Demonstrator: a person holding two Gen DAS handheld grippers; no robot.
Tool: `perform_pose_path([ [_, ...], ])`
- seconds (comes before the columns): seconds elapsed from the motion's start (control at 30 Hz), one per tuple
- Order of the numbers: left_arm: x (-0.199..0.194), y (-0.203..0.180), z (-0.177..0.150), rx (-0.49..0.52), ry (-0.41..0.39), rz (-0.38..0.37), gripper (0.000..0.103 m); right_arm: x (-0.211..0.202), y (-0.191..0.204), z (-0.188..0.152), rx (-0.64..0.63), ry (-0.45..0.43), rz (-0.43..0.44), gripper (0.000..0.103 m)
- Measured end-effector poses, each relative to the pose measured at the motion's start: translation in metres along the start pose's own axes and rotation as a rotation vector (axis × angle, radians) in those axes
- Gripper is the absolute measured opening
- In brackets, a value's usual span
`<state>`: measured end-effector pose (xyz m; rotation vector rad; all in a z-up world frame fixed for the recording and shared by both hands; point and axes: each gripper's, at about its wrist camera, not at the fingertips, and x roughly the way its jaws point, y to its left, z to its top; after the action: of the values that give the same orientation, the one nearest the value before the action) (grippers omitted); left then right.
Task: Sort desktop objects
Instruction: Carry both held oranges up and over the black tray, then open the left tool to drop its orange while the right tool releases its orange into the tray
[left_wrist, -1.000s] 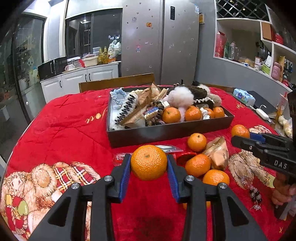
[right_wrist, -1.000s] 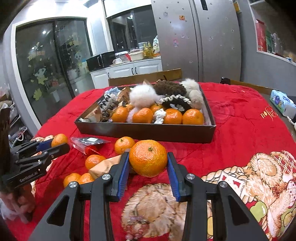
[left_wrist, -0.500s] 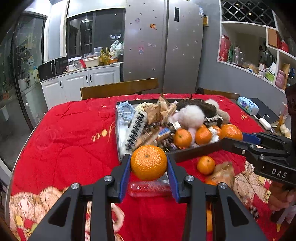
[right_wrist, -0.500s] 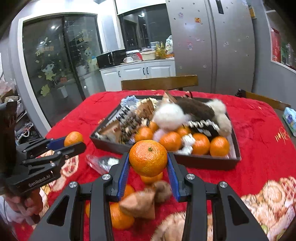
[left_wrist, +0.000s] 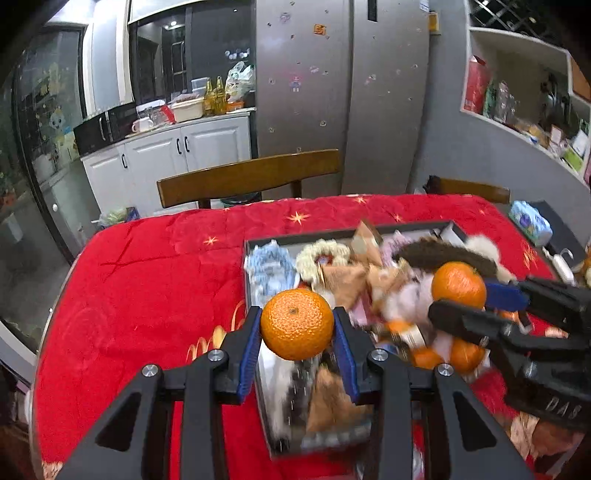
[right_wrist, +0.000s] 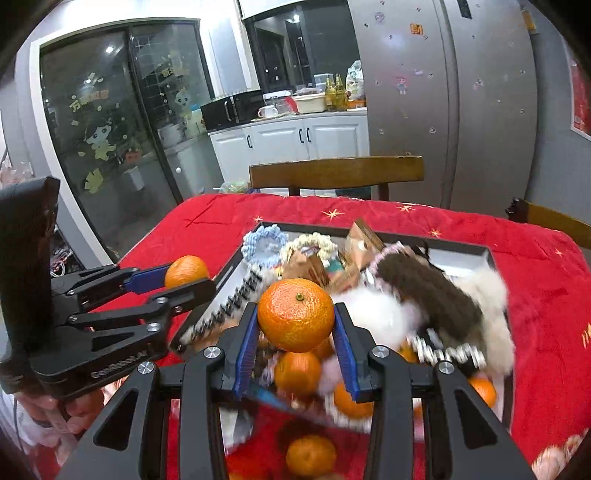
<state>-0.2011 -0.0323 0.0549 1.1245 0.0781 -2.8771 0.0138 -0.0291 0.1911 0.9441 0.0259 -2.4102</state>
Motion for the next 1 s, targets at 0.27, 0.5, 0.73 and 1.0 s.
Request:
perform_pose_path([
  [0.27,0.051,0.009,0.021,-0.005,0.073,-0.02,0.039,0.047,-0.012,0.024,0.036,0.046,-0.007,0.038],
  [0.5,0.062,0.017,0.014,-0.025,0.061,-0.05,0.039,0.07,-0.02,0.023,0.039,0.087,-0.033,0.038],
  [0.73,0.057,0.015,0.006,0.009,0.017,-0.02,0.039,0.064,-0.005,0.014,-0.081,0.062,-0.084,0.038],
  [1.0,0.057,0.012,0.004,0.007,0.026,-0.049,0.039,0.065,-0.007,0.017,-0.069,0.06,-0.076,0.038],
])
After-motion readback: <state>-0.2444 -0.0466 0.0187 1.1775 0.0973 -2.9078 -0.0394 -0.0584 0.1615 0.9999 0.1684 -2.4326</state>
